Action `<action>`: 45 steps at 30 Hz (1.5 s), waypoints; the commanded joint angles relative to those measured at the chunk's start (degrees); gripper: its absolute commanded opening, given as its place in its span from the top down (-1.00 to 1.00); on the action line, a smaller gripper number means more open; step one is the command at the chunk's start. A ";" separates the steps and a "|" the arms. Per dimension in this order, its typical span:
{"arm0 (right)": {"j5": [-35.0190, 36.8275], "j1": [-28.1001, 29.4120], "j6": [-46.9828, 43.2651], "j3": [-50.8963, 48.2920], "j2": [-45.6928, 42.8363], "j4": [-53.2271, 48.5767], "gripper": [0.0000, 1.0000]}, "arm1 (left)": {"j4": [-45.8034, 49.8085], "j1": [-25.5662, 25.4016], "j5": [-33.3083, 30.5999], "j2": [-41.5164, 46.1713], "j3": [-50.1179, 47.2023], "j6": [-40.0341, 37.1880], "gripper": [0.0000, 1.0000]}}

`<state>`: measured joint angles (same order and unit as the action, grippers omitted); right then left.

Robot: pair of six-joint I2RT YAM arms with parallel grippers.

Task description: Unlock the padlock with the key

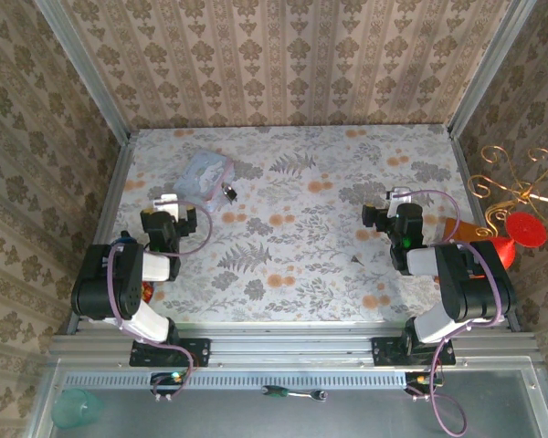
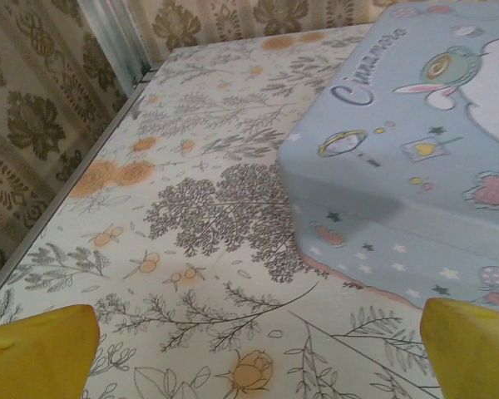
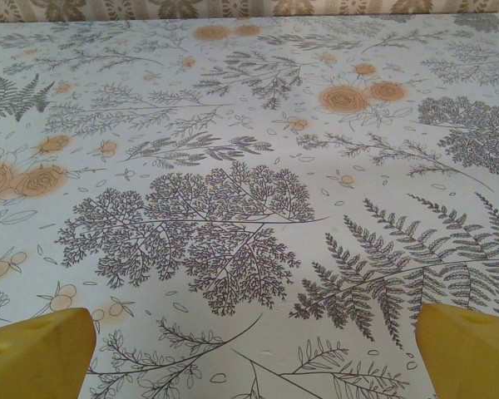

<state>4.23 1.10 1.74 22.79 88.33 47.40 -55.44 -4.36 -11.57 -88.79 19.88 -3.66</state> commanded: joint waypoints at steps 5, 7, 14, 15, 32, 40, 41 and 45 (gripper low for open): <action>0.73 0.04 0.11 0.77 -0.82 0.94 -1.00 | 15.21 -3.60 -0.75 15.60 2.30 -3.12 -1.00; 0.77 0.11 0.11 0.68 -0.80 1.03 -1.00 | 20.40 -4.32 -0.22 20.92 3.59 -1.44 -1.00; -0.55 0.17 -0.59 -0.30 -2.07 2.00 -1.00 | 37.43 -6.13 2.01 34.52 8.79 4.28 -1.00; -0.16 0.21 -0.43 -0.46 -2.64 1.68 -1.00 | 40.39 -6.34 3.05 36.11 9.79 5.44 -1.00; 7.16 -2.52 35.69 23.30 -31.56 -60.06 -1.00 | 83.26 1.34 15.32 44.09 34.53 21.22 -1.00; 1.47 9.36 24.55 35.34 -28.67 -77.24 -1.00 | 74.87 1.90 21.99 49.11 21.91 18.52 -1.00; 4.39 12.02 24.12 36.58 -28.05 -80.41 -1.00 | 76.17 1.92 21.40 47.82 22.69 18.89 -1.00; 9.61 21.96 26.46 38.45 -24.85 -86.60 -0.94 | 81.95 0.82 21.77 41.55 26.86 17.90 -1.00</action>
<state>8.10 18.20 27.73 59.68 61.73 -28.21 22.70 -2.96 8.62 -44.73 43.27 16.05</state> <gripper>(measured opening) 0.979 0.999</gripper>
